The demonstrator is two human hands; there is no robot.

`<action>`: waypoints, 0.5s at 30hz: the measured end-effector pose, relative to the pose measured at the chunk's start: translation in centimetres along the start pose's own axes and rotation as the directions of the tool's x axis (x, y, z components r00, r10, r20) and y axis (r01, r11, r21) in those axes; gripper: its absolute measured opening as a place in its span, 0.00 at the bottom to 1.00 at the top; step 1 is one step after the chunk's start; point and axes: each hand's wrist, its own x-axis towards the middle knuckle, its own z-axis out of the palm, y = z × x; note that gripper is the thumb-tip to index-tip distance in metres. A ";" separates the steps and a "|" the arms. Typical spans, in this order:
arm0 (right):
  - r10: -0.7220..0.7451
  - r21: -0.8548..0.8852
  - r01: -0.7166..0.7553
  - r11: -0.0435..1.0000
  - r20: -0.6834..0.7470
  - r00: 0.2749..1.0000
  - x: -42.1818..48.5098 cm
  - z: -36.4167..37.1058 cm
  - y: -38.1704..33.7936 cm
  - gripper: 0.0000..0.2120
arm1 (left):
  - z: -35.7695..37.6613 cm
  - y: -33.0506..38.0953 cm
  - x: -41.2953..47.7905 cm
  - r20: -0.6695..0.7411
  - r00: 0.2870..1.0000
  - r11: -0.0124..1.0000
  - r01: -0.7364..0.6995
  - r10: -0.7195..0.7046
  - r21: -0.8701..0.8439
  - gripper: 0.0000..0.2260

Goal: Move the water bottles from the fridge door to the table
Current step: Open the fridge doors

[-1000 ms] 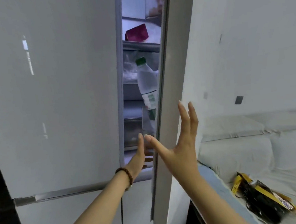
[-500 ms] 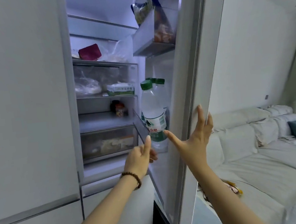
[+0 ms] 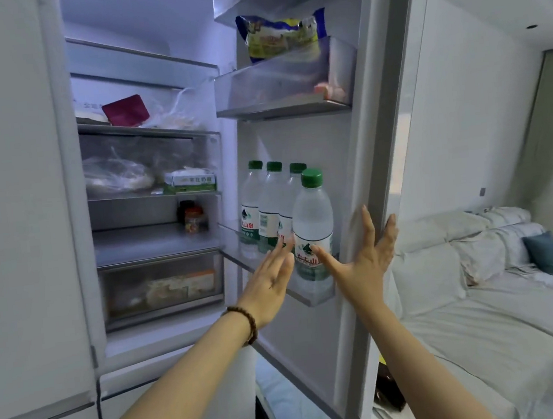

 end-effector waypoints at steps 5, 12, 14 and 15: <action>0.002 0.001 -0.002 1.000 0.014 1.000 1.6 -0.6 2.4 0.49 | 2.4 0.7 1.3 0.012 1.000 0.998 0.002 -0.001 -0.065 0.27; -0.032 0.038 0.034 0.999 -0.058 0.998 1.9 -1.3 2.1 0.51 | 2.4 0.7 1.4 -0.021 1.000 0.996 0.021 -0.022 -0.084 0.32; -0.136 0.036 0.141 0.989 -0.115 0.984 1.2 -0.8 0.1 0.48 | 1.1 -0.1 0.7 -0.066 0.997 0.997 0.037 -0.042 -0.063 0.32; -0.203 0.047 0.210 0.976 -0.134 0.970 0.8 -0.2 -1.2 0.46 | 0.2 -0.8 0.3 -0.098 0.993 0.997 0.056 -0.061 -0.049 0.32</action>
